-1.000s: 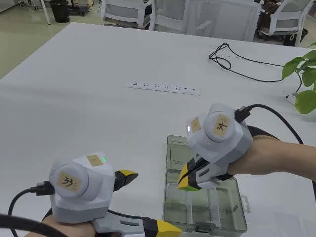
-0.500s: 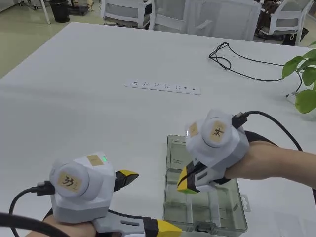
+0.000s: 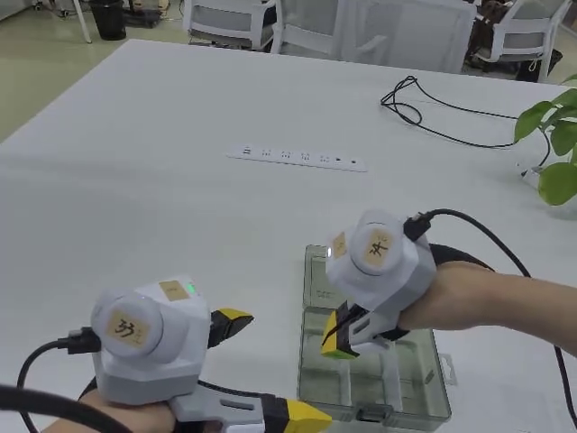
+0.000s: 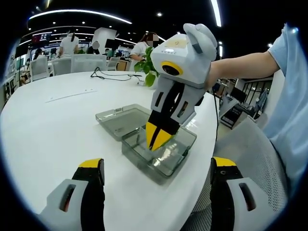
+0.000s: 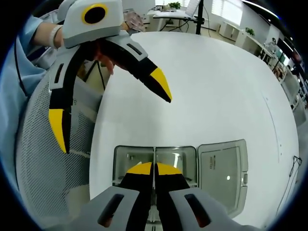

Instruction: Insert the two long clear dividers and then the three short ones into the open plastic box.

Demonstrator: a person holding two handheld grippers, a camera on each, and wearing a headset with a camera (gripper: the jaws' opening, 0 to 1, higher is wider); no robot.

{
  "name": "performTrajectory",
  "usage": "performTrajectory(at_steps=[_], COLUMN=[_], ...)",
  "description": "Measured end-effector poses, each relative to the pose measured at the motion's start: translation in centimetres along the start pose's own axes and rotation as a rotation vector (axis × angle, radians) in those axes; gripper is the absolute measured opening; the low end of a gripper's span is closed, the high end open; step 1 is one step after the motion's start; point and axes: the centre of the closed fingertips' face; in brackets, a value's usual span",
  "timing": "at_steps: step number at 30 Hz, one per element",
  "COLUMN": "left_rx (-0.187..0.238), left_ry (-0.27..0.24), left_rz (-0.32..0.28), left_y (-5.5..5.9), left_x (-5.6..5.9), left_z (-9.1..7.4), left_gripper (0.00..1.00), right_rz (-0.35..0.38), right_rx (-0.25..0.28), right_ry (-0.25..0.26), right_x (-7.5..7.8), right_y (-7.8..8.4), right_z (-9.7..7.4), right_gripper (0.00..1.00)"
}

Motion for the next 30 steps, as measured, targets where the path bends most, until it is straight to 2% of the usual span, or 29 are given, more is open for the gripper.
performTrajectory(at_steps=[19,30], left_rx=[0.002,-0.004], left_ry=[0.009,0.013], left_rz=[0.010,0.023], left_y=[-0.29,-0.44], left_x=[0.22,0.15], left_z=[0.16,0.12], left_gripper=[0.93,0.93], right_rz=[-0.010,-0.014], right_rx=[-0.044,-0.041], right_ry=[0.019,0.017], right_x=[0.00,-0.03], right_y=[0.36,0.33], right_z=[0.55,0.56], right_gripper=[0.01,0.02])
Point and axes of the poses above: the centre of the closed fingertips' face, and the gripper's own axes: z roughly forward along the fingers, x roughly to its right, y roughly out of its underside, and after that the axes turned 8 degrees about z, right-handed
